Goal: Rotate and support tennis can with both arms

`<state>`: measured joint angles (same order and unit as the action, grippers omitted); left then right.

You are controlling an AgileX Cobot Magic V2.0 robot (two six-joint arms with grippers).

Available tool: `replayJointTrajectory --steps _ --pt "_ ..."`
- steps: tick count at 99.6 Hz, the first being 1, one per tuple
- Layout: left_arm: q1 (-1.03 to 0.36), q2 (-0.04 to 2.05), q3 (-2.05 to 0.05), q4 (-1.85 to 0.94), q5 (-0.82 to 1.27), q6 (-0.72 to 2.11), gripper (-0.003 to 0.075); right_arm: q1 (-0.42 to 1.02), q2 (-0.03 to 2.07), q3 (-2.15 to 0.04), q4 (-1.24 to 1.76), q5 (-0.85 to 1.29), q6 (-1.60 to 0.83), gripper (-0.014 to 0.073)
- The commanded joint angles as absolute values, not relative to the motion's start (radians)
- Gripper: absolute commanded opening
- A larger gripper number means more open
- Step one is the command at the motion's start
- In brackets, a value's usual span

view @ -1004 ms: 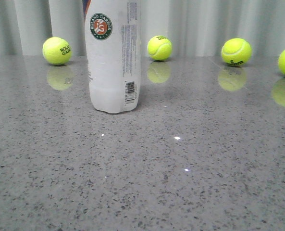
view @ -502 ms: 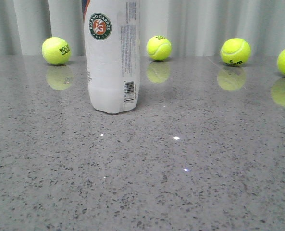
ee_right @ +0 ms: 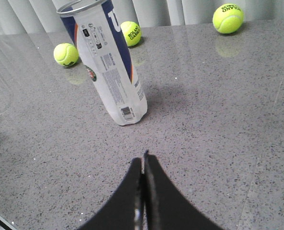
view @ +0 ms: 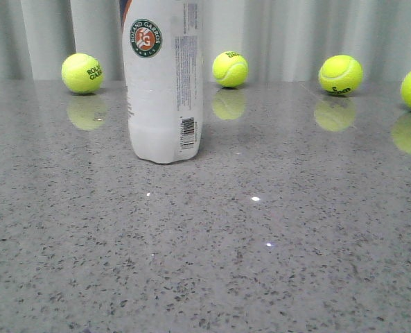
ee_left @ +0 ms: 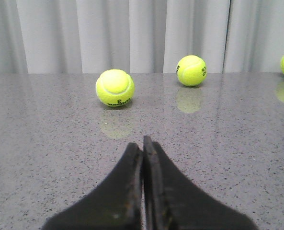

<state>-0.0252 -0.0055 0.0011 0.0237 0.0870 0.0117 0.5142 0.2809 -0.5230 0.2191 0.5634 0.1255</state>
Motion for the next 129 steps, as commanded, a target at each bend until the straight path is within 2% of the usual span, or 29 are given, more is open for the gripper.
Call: replayJointTrajectory --steps 1,29,49,60,69,106,117,129 --pt "-0.024 -0.035 0.045 0.015 0.012 0.000 -0.0018 0.509 0.289 -0.548 0.225 0.485 0.124 -0.0060" --pt "-0.024 -0.035 0.045 0.015 0.012 0.000 -0.0018 0.509 0.289 -0.541 0.188 0.429 0.124 -0.0060" --pt "-0.024 -0.035 0.045 0.015 0.012 0.000 -0.0018 0.493 0.287 -0.414 0.157 0.141 0.124 -0.0060" --pt "-0.024 -0.035 0.045 0.015 0.012 0.000 -0.0018 0.415 0.286 -0.315 0.103 -0.096 0.124 -0.0060" --pt "-0.024 -0.035 0.045 0.015 0.012 0.000 -0.0018 0.342 0.257 -0.255 0.016 -0.195 0.124 -0.0060" --pt "-0.024 -0.035 0.045 0.015 0.012 0.000 -0.0018 -0.017 0.084 -0.019 -0.061 -0.210 0.125 -0.0060" --pt "-0.024 -0.035 0.045 0.015 0.012 0.000 -0.0018 -0.035 0.070 0.034 -0.064 -0.218 0.125 -0.0060" --pt "-0.024 -0.035 0.045 0.015 0.012 0.000 -0.0018 -0.037 0.027 0.030 -0.100 -0.066 0.125 -0.0060"
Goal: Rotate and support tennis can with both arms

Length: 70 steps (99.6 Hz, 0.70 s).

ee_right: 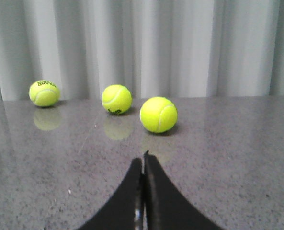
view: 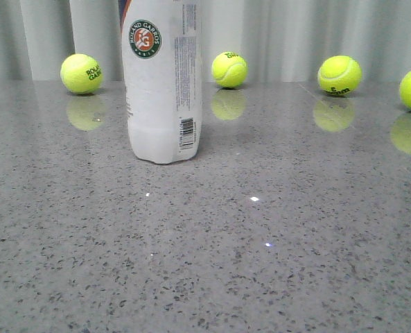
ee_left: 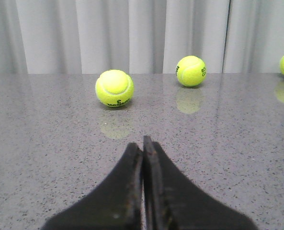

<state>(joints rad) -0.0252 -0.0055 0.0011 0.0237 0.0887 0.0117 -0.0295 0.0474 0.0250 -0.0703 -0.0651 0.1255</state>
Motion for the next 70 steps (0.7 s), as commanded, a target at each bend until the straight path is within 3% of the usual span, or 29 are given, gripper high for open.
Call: replayJointTrajectory --steps 1,70 --pt "-0.024 -0.035 0.045 0.015 0.012 0.000 -0.0018 -0.037 0.021 0.030 -0.101 -0.055 0.125 -0.0060" --pt "-0.024 -0.034 0.045 0.015 0.014 0.000 -0.0018 -0.038 -0.029 0.030 -0.104 0.000 0.125 -0.0060"
